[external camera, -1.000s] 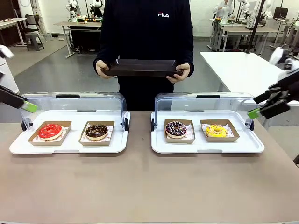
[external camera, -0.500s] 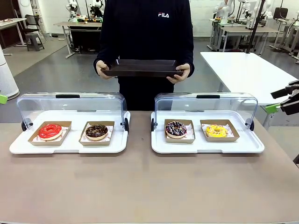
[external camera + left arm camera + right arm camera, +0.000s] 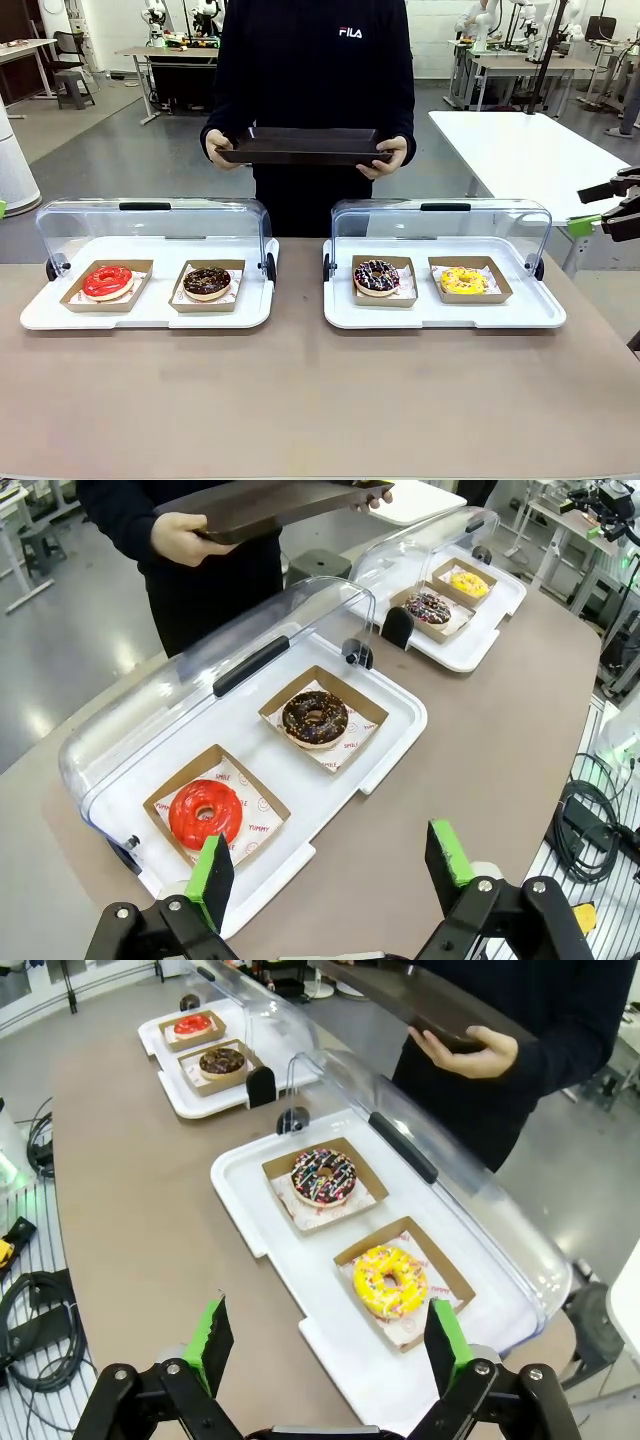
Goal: Provide the desired donut to the person.
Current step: Pick up and lift the Paper togo box containing the Donut pointed at by the person.
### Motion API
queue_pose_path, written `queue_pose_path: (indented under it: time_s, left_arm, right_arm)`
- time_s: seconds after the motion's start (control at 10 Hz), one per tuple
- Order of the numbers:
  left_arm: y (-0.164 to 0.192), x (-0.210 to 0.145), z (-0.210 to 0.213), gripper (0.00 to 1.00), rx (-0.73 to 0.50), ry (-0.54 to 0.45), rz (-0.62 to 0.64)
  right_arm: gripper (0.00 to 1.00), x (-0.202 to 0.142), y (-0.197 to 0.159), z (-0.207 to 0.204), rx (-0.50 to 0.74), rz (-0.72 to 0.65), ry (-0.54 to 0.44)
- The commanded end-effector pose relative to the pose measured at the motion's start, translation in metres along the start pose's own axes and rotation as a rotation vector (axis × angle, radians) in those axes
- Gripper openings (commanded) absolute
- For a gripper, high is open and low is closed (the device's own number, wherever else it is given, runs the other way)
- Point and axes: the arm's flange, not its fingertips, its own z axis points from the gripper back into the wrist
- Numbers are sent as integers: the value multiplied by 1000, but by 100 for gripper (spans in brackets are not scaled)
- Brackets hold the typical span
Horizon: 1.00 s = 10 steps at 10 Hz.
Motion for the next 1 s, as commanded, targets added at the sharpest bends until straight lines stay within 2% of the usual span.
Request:
queue_pose_path:
  time_s: [0.0, 0.3, 0.4, 0.5, 0.9]
  left_arm:
    - [-43, -48, -23, 100, 2, -19, -16]
    - [-41, -47, -24, 100, 2, -8, -1]
    - [0, -1, 0, 100, 0, 2, 0]
    - [0, -1, 0, 100, 0, 2, 0]
    - [0, -1, 0, 100, 0, 2, 0]
  right_arm:
    - [100, -11, 17, -12, 9, 32, -15]
    - [100, -7, 16, -14, 2, 18, -17]
    - [100, -5, 15, -15, 42, -25, -24]
    - [100, 3, 2, -5, 10, 22, -7]
    - [100, 3, 2, -5, 10, 22, -7]
